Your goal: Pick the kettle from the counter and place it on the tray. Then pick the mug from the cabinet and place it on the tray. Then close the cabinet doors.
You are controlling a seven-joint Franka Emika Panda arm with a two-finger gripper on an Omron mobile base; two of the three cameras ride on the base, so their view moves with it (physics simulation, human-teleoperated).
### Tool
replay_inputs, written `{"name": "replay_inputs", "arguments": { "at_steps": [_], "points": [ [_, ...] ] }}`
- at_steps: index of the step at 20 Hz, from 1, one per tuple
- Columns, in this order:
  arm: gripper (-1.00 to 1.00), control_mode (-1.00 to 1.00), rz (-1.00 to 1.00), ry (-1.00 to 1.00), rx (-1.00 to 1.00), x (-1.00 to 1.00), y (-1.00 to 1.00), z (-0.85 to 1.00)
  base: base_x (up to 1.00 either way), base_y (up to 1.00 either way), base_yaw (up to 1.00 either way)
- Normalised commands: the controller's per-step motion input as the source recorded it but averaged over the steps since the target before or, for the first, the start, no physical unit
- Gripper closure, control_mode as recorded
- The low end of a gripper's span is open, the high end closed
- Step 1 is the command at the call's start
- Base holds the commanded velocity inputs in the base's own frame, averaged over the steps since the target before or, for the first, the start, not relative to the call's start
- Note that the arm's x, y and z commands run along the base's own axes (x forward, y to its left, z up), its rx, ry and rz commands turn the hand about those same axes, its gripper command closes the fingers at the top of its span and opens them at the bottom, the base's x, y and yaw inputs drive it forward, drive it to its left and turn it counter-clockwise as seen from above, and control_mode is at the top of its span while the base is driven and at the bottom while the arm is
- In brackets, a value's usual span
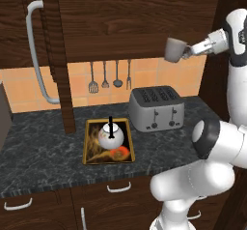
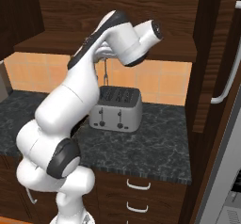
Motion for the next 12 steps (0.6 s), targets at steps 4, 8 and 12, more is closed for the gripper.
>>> {"name": "replay_inputs", "arguments": {
  "at_steps": [4, 8, 12],
  "points": [
    [1.00, -1.00, 0.28, -0.15, 0.00, -0.20, 0.59, -0.86, 0.00, 0.00, 0.00],
    [1.00, -1.00, 0.15, -0.21, -0.03, 0.00, 0.84, -1.00, 0.00, 0.00, 0.00],
    [1.00, -1.00, 0.14, -0.22, -0.16, 0.00, 0.94, -1.00, 0.00, 0.00, 0.00]
  ]
}}
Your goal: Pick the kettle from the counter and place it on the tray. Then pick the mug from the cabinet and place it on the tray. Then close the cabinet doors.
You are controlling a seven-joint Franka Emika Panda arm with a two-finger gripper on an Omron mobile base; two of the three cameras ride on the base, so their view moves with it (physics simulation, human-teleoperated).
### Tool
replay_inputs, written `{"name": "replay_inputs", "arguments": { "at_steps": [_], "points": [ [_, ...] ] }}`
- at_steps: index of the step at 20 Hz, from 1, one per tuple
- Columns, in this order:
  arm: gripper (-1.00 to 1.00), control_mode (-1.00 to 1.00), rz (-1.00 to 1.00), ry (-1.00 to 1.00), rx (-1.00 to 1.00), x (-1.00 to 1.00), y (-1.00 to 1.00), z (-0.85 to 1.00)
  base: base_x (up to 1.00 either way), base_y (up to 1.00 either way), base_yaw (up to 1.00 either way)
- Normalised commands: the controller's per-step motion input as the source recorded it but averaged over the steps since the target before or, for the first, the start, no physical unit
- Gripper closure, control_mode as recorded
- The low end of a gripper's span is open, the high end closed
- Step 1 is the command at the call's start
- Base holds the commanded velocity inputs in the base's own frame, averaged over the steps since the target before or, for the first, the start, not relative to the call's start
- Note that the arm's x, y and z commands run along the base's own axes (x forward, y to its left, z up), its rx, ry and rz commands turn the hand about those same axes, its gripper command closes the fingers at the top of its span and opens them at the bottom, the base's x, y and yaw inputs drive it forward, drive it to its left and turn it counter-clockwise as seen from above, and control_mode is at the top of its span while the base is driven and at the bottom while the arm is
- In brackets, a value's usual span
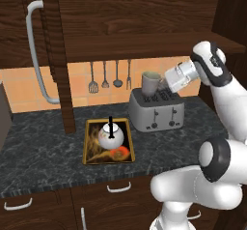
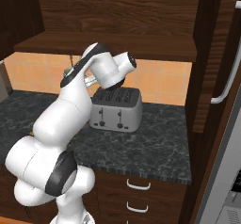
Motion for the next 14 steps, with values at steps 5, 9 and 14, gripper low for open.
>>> {"name": "replay_inputs", "arguments": {
  "at_steps": [5, 9, 14],
  "points": [
    [1.00, -1.00, 0.15, -0.16, -0.20, 0.00, 0.85, -1.00, 0.00, 0.00, 0.00],
    [1.00, -1.00, 0.17, -0.14, -0.13, 0.02, 0.67, -1.00, 0.00, 0.00, 0.00],
    [1.00, -1.00, 0.18, -0.03, 0.00, 0.17, 0.31, -0.77, 0.00, 0.00, 0.00]
  ]
}}
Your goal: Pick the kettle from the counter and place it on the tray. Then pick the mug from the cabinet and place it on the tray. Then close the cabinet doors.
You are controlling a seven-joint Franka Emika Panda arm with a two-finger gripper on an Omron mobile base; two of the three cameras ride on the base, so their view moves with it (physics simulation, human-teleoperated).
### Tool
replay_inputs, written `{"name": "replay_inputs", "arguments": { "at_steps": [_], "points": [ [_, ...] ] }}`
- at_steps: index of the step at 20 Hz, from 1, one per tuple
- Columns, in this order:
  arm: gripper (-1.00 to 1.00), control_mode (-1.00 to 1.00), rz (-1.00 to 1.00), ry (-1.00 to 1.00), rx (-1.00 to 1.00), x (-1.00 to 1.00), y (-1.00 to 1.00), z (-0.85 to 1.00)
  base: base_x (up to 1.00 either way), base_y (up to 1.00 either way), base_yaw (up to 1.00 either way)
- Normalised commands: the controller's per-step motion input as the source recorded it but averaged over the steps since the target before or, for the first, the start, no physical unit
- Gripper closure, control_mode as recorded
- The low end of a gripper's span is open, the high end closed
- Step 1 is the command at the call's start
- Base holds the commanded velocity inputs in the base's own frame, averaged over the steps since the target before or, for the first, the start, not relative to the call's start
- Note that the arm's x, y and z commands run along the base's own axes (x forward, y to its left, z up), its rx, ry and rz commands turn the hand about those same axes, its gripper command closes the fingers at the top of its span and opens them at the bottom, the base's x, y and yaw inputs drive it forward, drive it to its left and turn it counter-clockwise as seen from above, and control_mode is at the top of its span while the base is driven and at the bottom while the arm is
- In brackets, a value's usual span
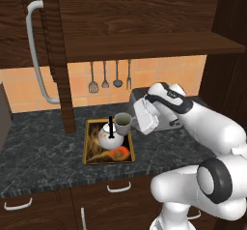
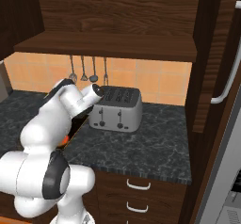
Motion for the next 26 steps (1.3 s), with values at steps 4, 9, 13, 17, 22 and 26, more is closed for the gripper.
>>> {"name": "replay_inputs", "arguments": {
  "at_steps": [4, 9, 13, 17, 22, 26],
  "points": [
    [1.00, -1.00, 0.12, 0.00, 0.02, 0.26, 0.21, -0.49, 0.00, 0.00, 0.00],
    [1.00, -1.00, 0.05, 0.00, 0.03, 0.03, 0.17, -0.35, 0.00, 0.00, 0.00],
    [1.00, -1.00, 0.00, 0.00, 0.05, -0.03, 0.06, -0.23, 0.00, 0.00, 0.00],
    [1.00, -1.00, 0.00, 0.00, 0.04, -0.26, 0.00, -0.15, 0.00, 0.00, 0.00],
    [1.00, -1.00, 0.00, 0.00, 0.02, -0.58, 0.00, -0.08, 0.00, 0.00, 0.00],
    [1.00, -1.00, -0.03, 0.00, 0.01, -0.14, 0.03, -0.19, 0.00, 0.00, 0.00]
  ]
}}
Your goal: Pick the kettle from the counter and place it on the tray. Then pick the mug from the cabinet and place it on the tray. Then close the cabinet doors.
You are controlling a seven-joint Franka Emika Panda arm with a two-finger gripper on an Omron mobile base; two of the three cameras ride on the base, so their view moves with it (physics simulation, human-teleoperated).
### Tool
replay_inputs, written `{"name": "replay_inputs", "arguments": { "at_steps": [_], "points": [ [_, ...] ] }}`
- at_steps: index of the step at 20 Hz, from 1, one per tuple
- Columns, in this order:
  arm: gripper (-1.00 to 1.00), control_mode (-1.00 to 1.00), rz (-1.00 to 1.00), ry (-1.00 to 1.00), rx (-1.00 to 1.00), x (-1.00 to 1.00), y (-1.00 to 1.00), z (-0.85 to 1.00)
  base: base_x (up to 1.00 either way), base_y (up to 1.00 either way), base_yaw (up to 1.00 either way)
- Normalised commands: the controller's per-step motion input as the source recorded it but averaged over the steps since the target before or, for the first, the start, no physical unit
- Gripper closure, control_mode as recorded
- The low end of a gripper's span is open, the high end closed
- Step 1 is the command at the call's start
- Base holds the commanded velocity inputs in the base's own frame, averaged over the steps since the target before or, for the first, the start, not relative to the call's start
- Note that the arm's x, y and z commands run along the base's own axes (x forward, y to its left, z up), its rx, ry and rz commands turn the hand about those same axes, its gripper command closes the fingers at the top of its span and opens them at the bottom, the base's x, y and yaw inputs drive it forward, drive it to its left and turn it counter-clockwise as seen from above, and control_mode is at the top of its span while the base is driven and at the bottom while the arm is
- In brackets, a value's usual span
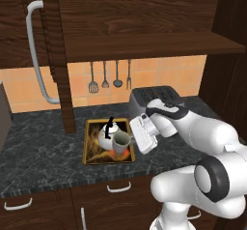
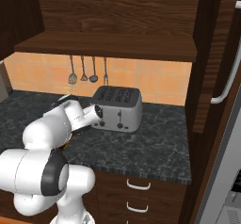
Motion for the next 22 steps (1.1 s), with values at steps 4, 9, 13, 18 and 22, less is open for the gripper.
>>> {"name": "replay_inputs", "arguments": {
  "at_steps": [4, 9, 13, 18, 22],
  "points": [
    [1.00, -1.00, -0.09, 0.00, 0.00, 0.00, 0.01, -0.27, 0.00, 0.00, 0.00],
    [1.00, -1.00, -0.07, 0.00, 0.01, 0.00, 0.00, -0.32, 0.00, 0.00, 0.00],
    [1.00, -1.00, -0.06, 0.00, 0.03, 0.01, 0.00, -0.26, 0.00, 0.00, 0.00],
    [1.00, -1.00, -0.05, 0.00, 0.03, 0.05, 0.00, -0.21, 0.00, 0.00, 0.00],
    [1.00, -1.00, -0.04, 0.00, 0.00, 0.00, 0.00, -0.32, 0.00, 0.00, 0.00]
  ]
}}
